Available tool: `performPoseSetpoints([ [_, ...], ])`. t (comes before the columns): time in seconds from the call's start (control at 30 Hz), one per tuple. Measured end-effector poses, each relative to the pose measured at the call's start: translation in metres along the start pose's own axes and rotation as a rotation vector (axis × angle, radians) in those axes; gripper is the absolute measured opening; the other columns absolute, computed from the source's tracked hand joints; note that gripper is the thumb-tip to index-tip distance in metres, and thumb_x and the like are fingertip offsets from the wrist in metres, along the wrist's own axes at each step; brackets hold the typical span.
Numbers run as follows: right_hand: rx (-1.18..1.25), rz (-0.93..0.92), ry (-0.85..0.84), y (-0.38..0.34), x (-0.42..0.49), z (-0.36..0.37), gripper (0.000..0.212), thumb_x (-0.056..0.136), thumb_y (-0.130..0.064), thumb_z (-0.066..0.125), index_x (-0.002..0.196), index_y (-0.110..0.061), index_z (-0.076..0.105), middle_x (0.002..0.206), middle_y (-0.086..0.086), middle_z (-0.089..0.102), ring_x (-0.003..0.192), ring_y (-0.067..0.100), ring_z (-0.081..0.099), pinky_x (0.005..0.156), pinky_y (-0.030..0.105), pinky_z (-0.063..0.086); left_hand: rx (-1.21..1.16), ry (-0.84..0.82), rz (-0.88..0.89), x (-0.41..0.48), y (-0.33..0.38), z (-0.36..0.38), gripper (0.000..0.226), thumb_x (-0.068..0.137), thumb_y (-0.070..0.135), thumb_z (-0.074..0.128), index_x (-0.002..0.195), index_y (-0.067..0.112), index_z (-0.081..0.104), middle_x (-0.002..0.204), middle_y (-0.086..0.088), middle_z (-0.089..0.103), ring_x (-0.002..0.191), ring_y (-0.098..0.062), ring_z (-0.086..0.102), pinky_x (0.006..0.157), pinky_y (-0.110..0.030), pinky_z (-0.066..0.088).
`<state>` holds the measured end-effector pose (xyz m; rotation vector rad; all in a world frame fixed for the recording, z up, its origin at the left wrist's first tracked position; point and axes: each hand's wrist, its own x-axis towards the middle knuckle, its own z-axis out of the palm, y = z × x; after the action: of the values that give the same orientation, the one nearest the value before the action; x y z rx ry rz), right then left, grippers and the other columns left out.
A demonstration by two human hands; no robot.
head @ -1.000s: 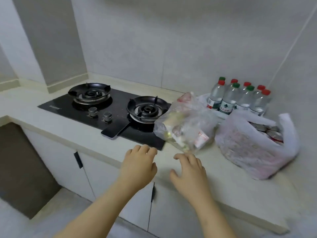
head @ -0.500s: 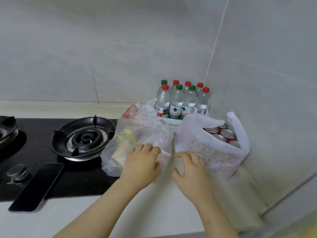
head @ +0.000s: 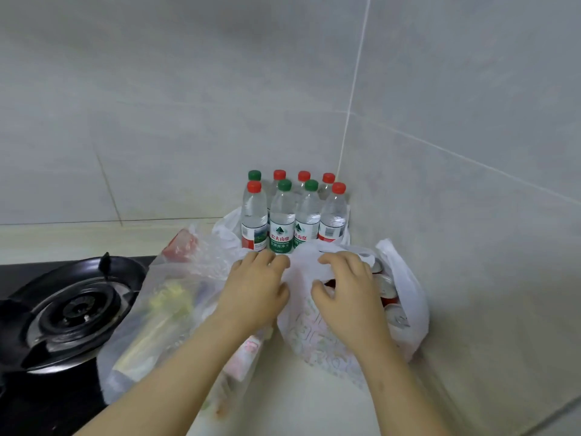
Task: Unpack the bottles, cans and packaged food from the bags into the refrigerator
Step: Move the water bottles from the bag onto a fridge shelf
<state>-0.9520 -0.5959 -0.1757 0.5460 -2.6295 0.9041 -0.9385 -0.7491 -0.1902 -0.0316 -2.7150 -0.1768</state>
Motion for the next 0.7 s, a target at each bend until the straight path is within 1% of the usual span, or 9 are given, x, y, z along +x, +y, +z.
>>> performPoseSetpoints([
  [0.03, 0.001, -0.016, -0.007, 0.005, 0.010, -0.002, 0.038, 0.080, -0.024, 0.054, 0.116, -0.015, 0.060, 0.122, 0.001, 0.054, 0.114, 0.024, 0.047, 0.096, 0.036, 0.037, -0.024, 0.013, -0.025, 0.009, 0.002, 0.002, 0.033, 0.068, 0.019, 0.056, 0.098, 0.011, 0.067, 0.092, -0.008, 0.065, 0.084, -0.034, 0.061, 0.068, -0.040, 0.048],
  [0.1, -0.003, -0.058, 0.001, 0.015, 0.031, -0.004, 0.037, 0.082, -0.022, 0.054, 0.118, -0.017, 0.059, 0.124, -0.001, 0.052, 0.116, 0.022, 0.045, 0.097, 0.033, 0.035, -0.032, 0.034, -0.060, 0.028, 0.003, 0.005, 0.038, 0.080, 0.024, 0.048, 0.114, 0.014, 0.060, 0.109, -0.005, 0.060, 0.101, -0.031, 0.053, 0.082, -0.037, 0.042],
  [0.17, -0.004, -0.079, -0.020, 0.021, 0.052, -0.004, 0.038, 0.084, -0.019, 0.055, 0.122, -0.019, 0.056, 0.127, -0.003, 0.050, 0.117, 0.020, 0.043, 0.099, 0.032, 0.035, -0.001, 0.049, -0.077, 0.045, 0.000, 0.012, 0.036, 0.087, 0.025, 0.049, 0.122, 0.018, 0.053, 0.117, -0.001, 0.055, 0.109, -0.026, 0.047, 0.088, -0.032, 0.038],
  [0.27, -0.018, -0.127, -0.047, 0.027, 0.085, -0.001, 0.036, 0.085, -0.019, 0.056, 0.121, -0.019, 0.056, 0.127, -0.001, 0.050, 0.118, 0.022, 0.043, 0.101, 0.033, 0.033, -0.027, 0.087, -0.115, 0.070, -0.008, 0.019, 0.035, 0.084, 0.020, 0.054, 0.118, 0.015, 0.057, 0.113, -0.004, 0.058, 0.105, -0.028, 0.050, 0.086, -0.035, 0.042],
  [0.33, -0.048, -0.158, -0.089, 0.027, 0.108, 0.005, 0.037, 0.087, -0.022, 0.054, 0.124, -0.019, 0.053, 0.130, 0.000, 0.048, 0.120, 0.022, 0.040, 0.102, 0.032, 0.031, -0.034, 0.089, -0.137, 0.084, -0.013, 0.024, 0.034, 0.083, 0.020, 0.055, 0.116, 0.014, 0.058, 0.111, -0.005, 0.059, 0.105, -0.028, 0.050, 0.086, -0.035, 0.041],
  [0.43, -0.046, -0.177, -0.170, 0.022, 0.140, 0.017, 0.039, 0.089, -0.024, 0.051, 0.128, -0.020, 0.049, 0.134, 0.000, 0.044, 0.124, 0.021, 0.036, 0.103, 0.032, 0.030, 0.007, 0.065, -0.152, 0.102, -0.022, 0.029, 0.033, 0.086, 0.023, 0.051, 0.119, 0.017, 0.055, 0.115, -0.002, 0.056, 0.107, -0.026, 0.047, 0.088, -0.033, 0.040],
  [0.53, -0.019, -0.182, -0.204, 0.014, 0.170, 0.029, 0.040, 0.089, -0.024, 0.050, 0.128, -0.020, 0.048, 0.134, 0.002, 0.043, 0.125, 0.022, 0.035, 0.103, 0.034, 0.030, 0.022, 0.085, -0.173, 0.120, -0.035, 0.031, 0.035, 0.087, 0.021, 0.052, 0.121, 0.014, 0.054, 0.117, -0.005, 0.056, 0.107, -0.028, 0.046, 0.087, -0.036, 0.040],
  [0.6, -0.012, -0.170, -0.204, 0.011, 0.190, 0.037, 0.040, 0.088, -0.024, 0.050, 0.128, -0.020, 0.048, 0.134, 0.003, 0.044, 0.124, 0.023, 0.036, 0.101, 0.035, 0.031, 0.026, 0.137, -0.175, 0.132, -0.043, 0.030, 0.037, 0.083, 0.017, 0.057, 0.120, 0.011, 0.056, 0.117, -0.010, 0.057, 0.106, -0.033, 0.048, 0.085, -0.040, 0.042],
  [0.7, -0.003, -0.150, -0.212, 0.008, 0.214, 0.050, 0.039, 0.089, -0.024, 0.049, 0.128, -0.020, 0.048, 0.134, 0.003, 0.043, 0.125, 0.024, 0.036, 0.100, 0.036, 0.032, 0.032, 0.222, -0.166, 0.149, -0.058, 0.031, 0.045, 0.068, 0.008, 0.069, 0.112, 0.006, 0.061, 0.114, -0.017, 0.059, 0.101, -0.040, 0.055, 0.076, -0.045, 0.048],
])
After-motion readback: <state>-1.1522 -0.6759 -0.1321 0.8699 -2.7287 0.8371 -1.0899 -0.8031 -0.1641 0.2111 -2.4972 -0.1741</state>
